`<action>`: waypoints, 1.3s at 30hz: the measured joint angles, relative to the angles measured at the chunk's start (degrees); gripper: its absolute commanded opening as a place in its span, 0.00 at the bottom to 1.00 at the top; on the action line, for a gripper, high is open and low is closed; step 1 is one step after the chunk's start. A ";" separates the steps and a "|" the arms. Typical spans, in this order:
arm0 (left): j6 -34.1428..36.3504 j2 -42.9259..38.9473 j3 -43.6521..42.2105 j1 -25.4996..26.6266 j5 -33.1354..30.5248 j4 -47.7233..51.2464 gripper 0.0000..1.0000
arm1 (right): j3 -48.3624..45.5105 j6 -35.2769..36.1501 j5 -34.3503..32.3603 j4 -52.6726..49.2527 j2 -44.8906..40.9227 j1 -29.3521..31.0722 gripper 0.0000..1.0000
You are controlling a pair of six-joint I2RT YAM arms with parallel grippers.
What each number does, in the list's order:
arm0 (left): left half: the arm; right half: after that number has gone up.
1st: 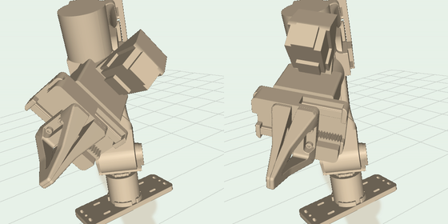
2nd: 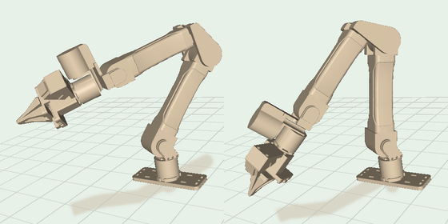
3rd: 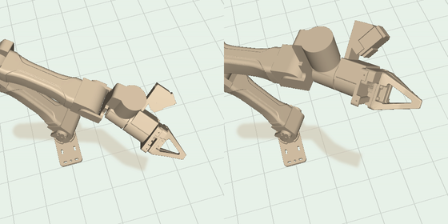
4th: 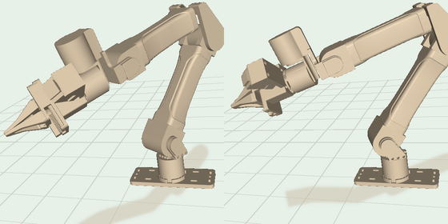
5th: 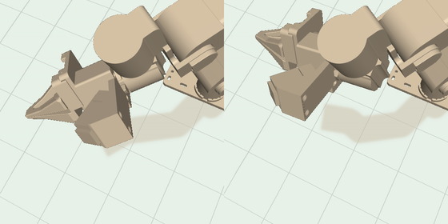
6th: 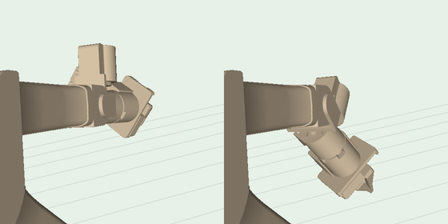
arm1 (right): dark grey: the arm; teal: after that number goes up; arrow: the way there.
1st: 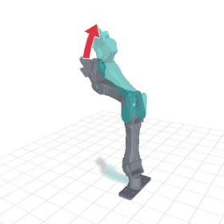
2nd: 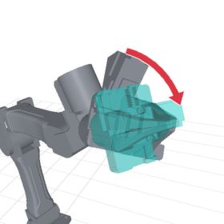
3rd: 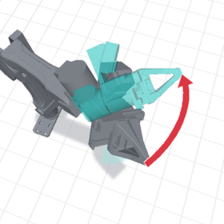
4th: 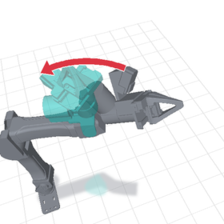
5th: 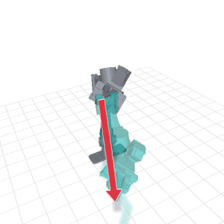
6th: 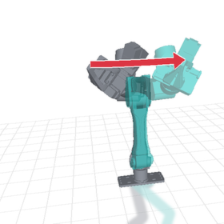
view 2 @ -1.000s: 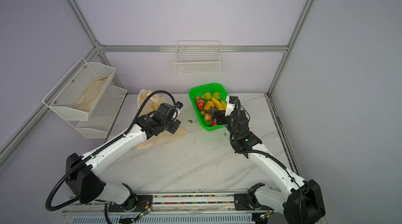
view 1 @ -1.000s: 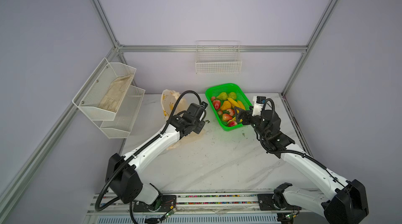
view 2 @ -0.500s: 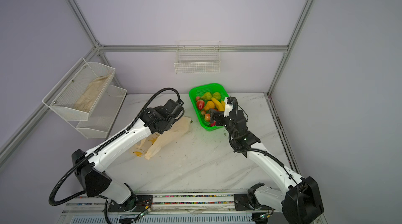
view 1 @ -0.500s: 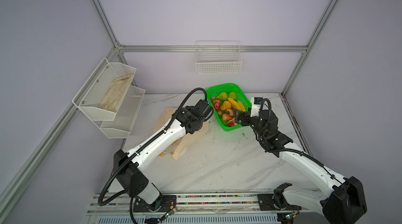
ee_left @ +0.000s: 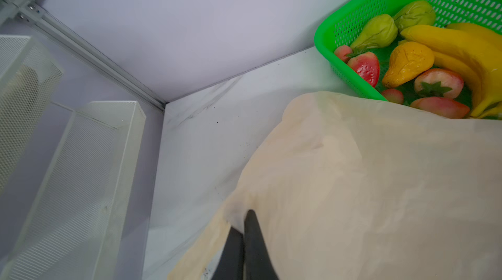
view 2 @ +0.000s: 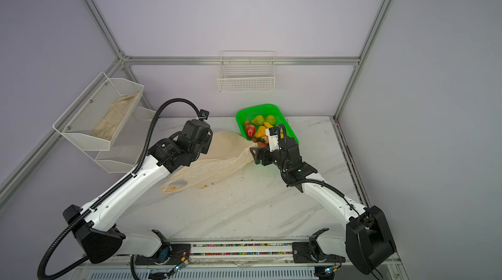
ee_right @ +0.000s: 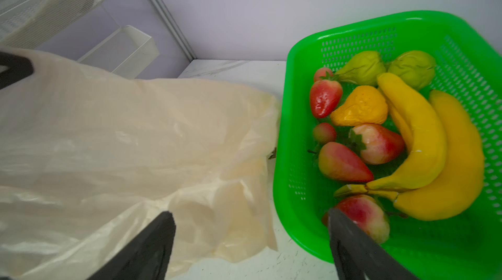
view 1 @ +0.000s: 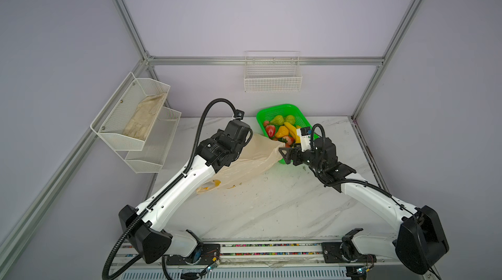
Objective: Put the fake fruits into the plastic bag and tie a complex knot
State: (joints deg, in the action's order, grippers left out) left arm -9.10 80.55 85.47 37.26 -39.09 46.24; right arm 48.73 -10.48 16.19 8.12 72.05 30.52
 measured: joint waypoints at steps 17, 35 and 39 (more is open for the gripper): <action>-12.83 -1.70 -5.07 0.00 3.13 -4.15 0.00 | -8.68 -10.10 15.65 6.36 0.74 7.04 0.83; -2.82 -24.76 -18.43 0.00 17.64 -5.31 0.81 | 12.15 -15.37 13.11 19.26 30.91 1.07 0.63; 13.29 -24.70 -18.80 0.00 16.90 -2.91 0.87 | 12.28 -12.28 11.30 17.33 29.42 1.14 0.64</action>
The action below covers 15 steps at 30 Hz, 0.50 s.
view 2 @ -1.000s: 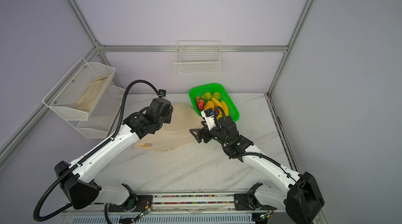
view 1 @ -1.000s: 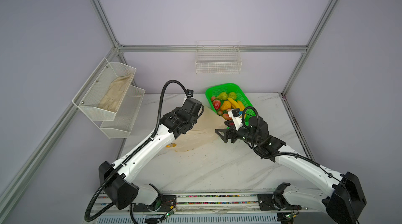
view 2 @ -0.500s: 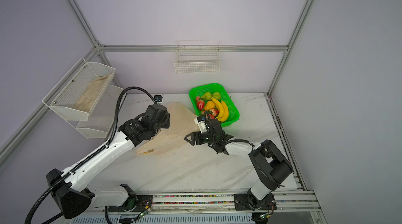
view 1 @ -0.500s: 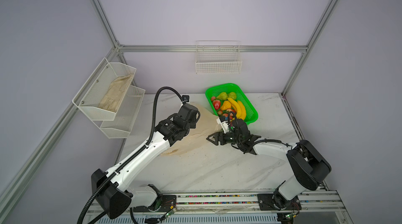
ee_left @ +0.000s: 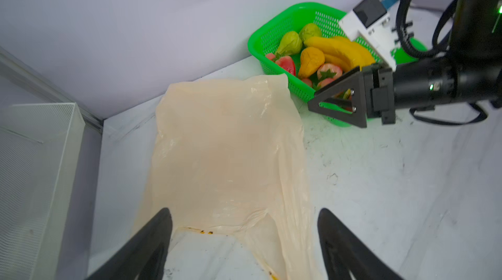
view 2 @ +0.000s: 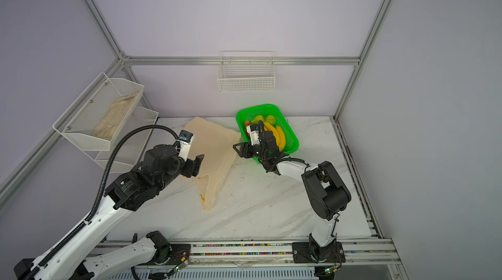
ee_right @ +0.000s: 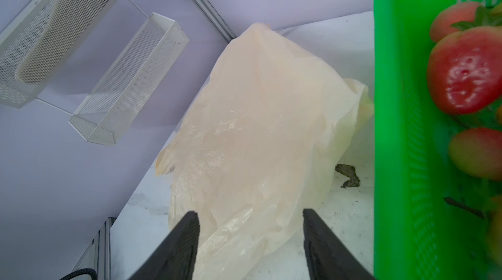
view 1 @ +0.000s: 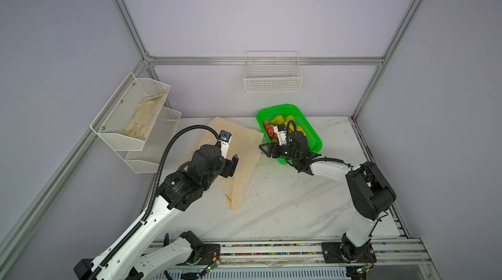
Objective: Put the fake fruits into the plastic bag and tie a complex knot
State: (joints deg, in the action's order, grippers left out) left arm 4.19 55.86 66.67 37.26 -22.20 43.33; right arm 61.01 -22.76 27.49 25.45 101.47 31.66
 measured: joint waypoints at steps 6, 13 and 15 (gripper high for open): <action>31.17 4.37 -10.75 -5.35 -1.62 -0.04 0.89 | -4.48 1.44 0.04 -1.09 -8.61 0.00 0.64; 51.32 9.60 -14.88 -15.69 4.24 -9.51 0.89 | -8.92 3.37 -0.76 -1.79 -17.64 -0.59 0.64; 54.14 12.92 -15.52 -16.83 6.21 -11.96 0.89 | -9.97 3.80 -0.90 -2.36 -18.99 -1.09 0.64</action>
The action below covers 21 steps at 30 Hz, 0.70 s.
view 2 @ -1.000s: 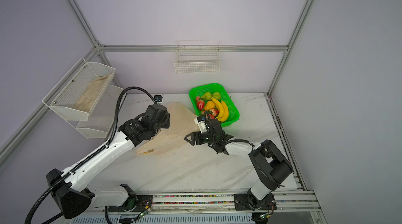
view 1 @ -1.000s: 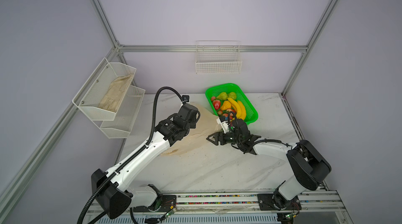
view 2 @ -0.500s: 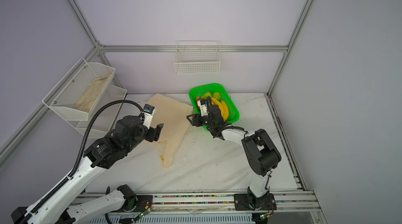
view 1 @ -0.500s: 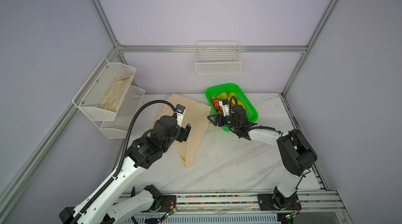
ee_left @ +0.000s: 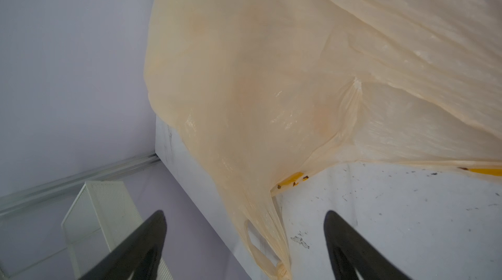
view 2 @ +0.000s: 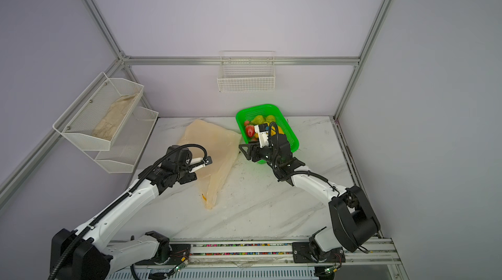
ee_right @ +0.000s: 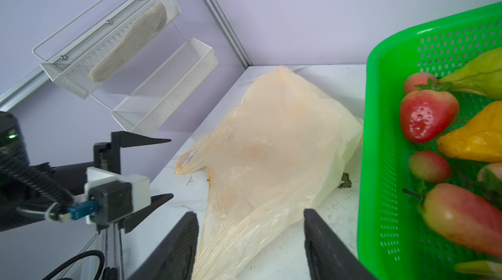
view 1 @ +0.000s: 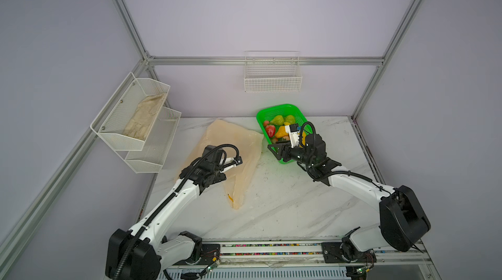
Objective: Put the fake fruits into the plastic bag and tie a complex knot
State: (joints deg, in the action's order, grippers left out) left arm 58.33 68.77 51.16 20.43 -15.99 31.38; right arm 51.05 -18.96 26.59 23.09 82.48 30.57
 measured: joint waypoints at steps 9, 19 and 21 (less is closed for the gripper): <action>2.97 9.92 -1.07 -1.55 11.23 -6.93 0.87 | -1.86 0.76 -0.31 -2.56 -1.57 -1.99 0.65; 3.69 19.30 -1.07 -2.05 15.28 -9.16 0.79 | -1.90 1.70 -0.92 -3.74 -1.70 -2.08 0.65; 3.58 20.37 -1.07 -2.23 15.30 -10.60 0.67 | -1.90 1.75 -1.05 -4.15 -1.92 -2.08 0.65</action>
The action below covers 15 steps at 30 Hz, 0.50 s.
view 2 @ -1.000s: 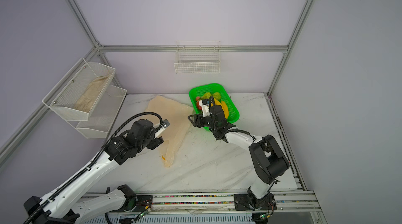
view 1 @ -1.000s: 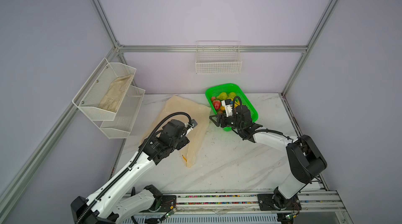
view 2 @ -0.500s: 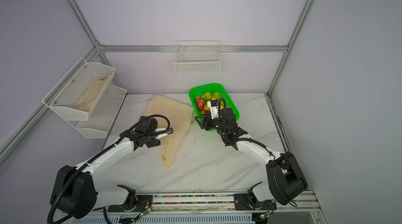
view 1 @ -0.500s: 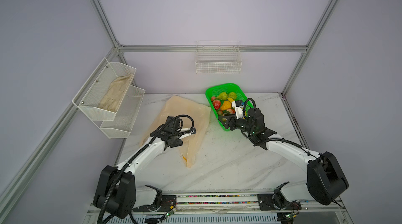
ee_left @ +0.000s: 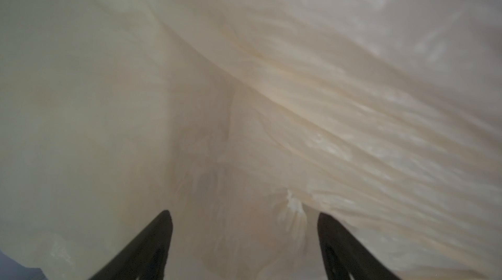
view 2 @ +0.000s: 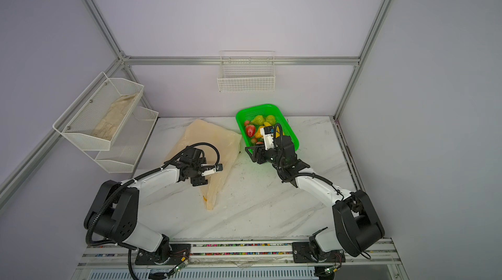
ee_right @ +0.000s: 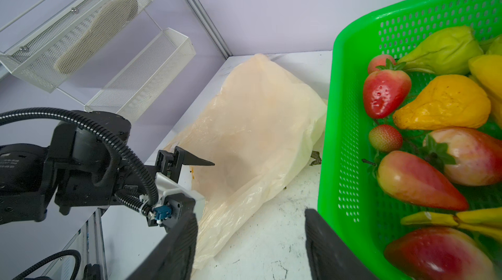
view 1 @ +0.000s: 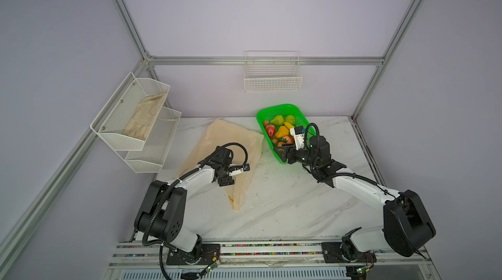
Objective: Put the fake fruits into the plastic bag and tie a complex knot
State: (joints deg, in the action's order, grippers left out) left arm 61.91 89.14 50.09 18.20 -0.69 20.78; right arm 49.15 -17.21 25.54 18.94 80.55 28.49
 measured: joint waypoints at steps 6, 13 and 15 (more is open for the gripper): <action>-0.85 2.16 0.00 -0.15 0.26 -3.34 0.48 | 0.00 0.20 -0.28 -0.83 -0.28 0.00 0.65; -2.91 4.22 0.04 -0.20 2.05 -5.40 0.17 | 0.00 1.16 -0.79 -1.95 -0.31 0.00 0.65; -4.57 5.14 0.24 -0.20 2.23 -4.39 0.02 | 0.00 1.53 -1.51 -3.08 -0.46 0.00 0.65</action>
State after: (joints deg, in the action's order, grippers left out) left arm 57.34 94.28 50.33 18.00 1.54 16.38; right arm 49.15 -15.68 24.03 15.86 80.09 28.49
